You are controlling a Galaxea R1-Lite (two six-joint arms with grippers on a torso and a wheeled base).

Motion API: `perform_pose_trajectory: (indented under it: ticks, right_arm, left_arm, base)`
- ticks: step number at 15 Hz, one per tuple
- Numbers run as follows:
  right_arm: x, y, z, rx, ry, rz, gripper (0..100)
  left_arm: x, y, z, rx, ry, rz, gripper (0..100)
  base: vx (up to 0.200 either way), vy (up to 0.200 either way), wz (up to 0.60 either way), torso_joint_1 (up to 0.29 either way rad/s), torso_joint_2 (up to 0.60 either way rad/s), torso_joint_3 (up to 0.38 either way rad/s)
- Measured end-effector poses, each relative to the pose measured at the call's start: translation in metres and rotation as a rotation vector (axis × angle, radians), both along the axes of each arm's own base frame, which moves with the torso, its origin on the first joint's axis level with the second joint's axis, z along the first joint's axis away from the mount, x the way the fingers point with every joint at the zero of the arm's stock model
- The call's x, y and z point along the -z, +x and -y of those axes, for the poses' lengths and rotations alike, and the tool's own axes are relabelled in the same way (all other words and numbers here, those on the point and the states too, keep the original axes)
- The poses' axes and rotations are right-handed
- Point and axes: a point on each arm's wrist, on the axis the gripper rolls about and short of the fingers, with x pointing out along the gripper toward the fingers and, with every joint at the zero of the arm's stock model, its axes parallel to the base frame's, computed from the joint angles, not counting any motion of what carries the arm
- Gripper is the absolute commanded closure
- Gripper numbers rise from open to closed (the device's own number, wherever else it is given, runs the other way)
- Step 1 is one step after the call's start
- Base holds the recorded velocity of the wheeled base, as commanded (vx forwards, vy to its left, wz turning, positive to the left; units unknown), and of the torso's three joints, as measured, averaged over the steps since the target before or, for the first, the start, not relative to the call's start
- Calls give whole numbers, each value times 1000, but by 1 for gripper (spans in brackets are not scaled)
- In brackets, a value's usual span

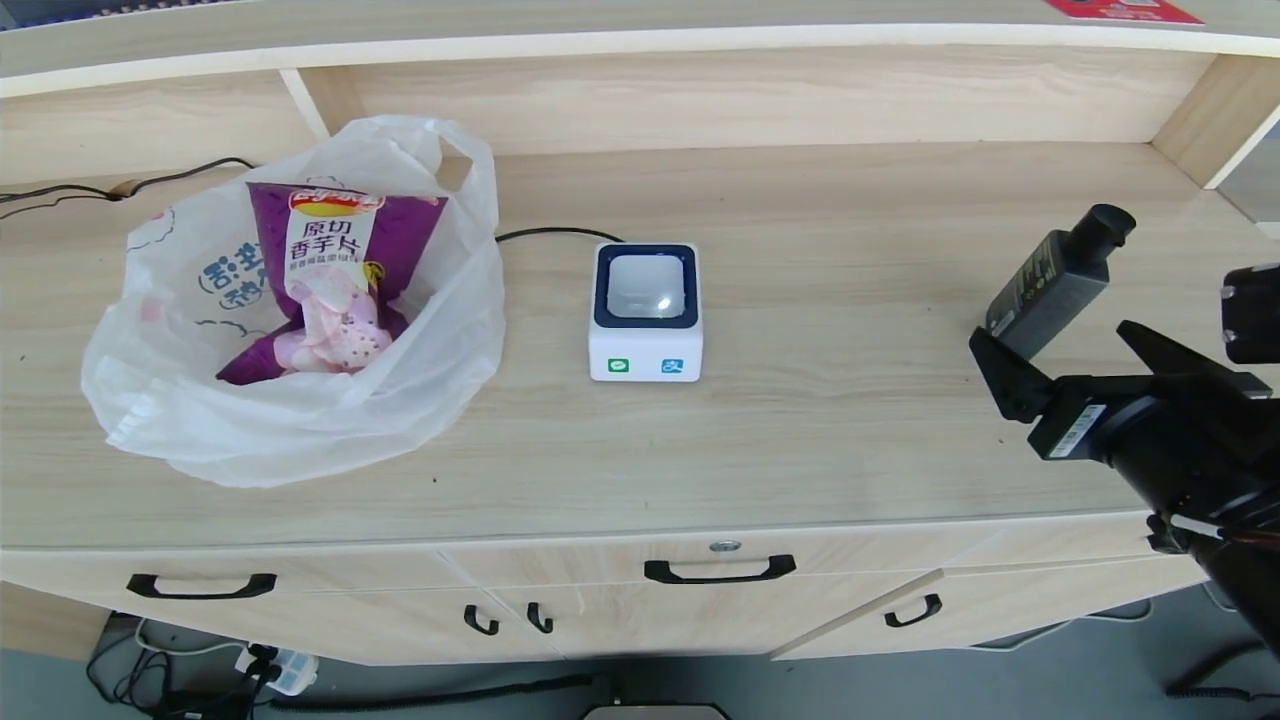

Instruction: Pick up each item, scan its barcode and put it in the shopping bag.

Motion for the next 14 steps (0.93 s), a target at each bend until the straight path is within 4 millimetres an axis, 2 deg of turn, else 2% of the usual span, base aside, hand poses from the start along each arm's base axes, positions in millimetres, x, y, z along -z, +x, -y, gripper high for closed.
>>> perform_pose_trajectory:
  ticks: [2, 4, 7, 12, 14]
  right_arm:
    - [0, 2, 19, 66, -18, 3, 0]
    - [2, 4, 24, 88, -23, -3, 0]
    - [4, 13, 22, 90, -13, -7, 0]
    - [-6, 51, 10, 84, 67, 78, 0]
    - [0, 61, 10, 95, 71, 73, 0]
  left_arm:
    - [0, 0, 0, 0, 0, 0, 0]
    - [0, 0, 0, 0, 0, -1, 0]
    - [0, 0, 0, 0, 1, 0, 0]
    - [0, 0, 0, 2, 2, 0, 0]
    - [0, 0, 0, 1, 4, 1, 0]
  base:
    - [0, 0, 0, 0, 0, 0]
    - [0, 0, 0, 0, 0, 0]
    - [0, 0, 0, 0, 0, 0]
    - [0, 0, 0, 0, 0, 0]
    - [0, 0, 0, 0, 0, 0]
